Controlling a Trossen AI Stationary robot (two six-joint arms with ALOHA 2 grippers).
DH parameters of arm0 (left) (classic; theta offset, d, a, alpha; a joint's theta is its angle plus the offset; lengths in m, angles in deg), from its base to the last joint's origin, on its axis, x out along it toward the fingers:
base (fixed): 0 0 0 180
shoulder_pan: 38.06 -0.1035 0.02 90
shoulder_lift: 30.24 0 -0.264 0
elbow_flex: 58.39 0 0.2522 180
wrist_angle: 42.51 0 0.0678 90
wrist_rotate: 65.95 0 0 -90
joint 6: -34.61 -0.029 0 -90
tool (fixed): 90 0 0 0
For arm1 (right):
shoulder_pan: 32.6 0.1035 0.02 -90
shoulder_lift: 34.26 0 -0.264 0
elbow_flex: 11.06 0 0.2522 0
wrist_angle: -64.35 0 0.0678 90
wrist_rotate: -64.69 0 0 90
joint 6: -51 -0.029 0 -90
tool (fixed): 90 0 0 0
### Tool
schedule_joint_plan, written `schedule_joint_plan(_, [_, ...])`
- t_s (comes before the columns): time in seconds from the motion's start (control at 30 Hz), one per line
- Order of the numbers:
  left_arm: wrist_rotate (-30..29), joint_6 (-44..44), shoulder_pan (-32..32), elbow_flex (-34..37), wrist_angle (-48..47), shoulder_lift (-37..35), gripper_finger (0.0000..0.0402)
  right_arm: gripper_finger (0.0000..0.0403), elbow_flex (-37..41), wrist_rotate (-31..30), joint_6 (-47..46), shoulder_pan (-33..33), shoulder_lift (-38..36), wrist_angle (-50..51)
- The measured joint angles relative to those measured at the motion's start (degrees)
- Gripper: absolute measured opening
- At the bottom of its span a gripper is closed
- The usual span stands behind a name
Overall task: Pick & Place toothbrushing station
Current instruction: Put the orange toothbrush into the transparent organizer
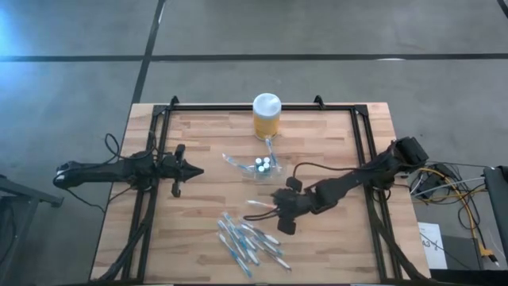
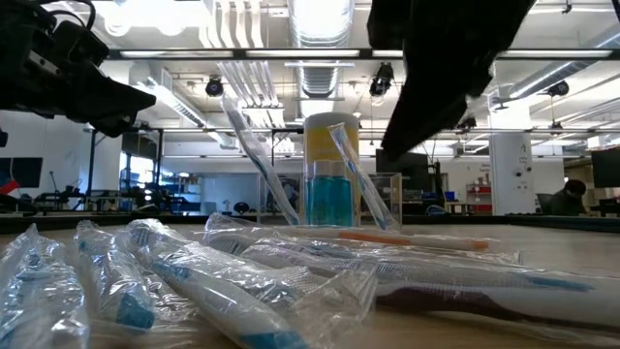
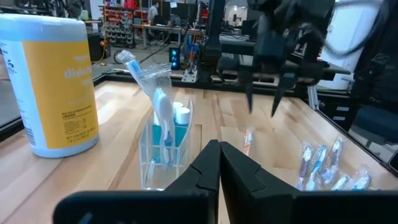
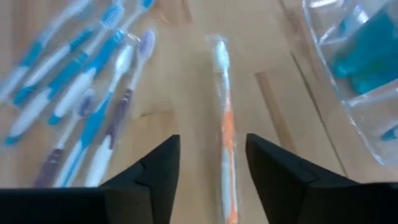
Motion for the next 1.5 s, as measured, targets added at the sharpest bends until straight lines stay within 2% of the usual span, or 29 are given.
schedule_joint_plan(0.2, [-0.02,0.06,0.0,0.0,0.82,0.04,0.0009,0.0208,-2.23,-0.21,0.92,-1.15,5.93,-0.74])
schedule_joint_plan(0.6, [-0.15,0.13,0.0,0.0,0.82,0.11,0.0014,0.0209,-9.65,-1.12,4.46,-3.63,16.79,-0.32])
schedule_joint_plan(0.7, [-0.15,0.17,0.0,0.0,0.8,0.11,0.0012,0.0204,-12.0,-0.95,4.38,-4.19,19.43,2.65])
schedule_joint_plan(0.93, [-0.05,0.22,0.0,0.0,0.81,0.11,0.0013,0.0154,-17.27,-0.57,5.91,-4.33,22.1,8.85])
schedule_joint_plan(1.27, [-0.02,0.22,0.0,0.0,0.78,0.11,0.001,0.0025,-18.49,2.03,7.45,-4.48,22.02,9.89])
schedule_joint_plan(1.5, [-0.02,0.21,0.0,0.0,0.85,0.11,0.001,0.0022,-17.81,-0.1,9.05,-2.48,17.94,4.41])
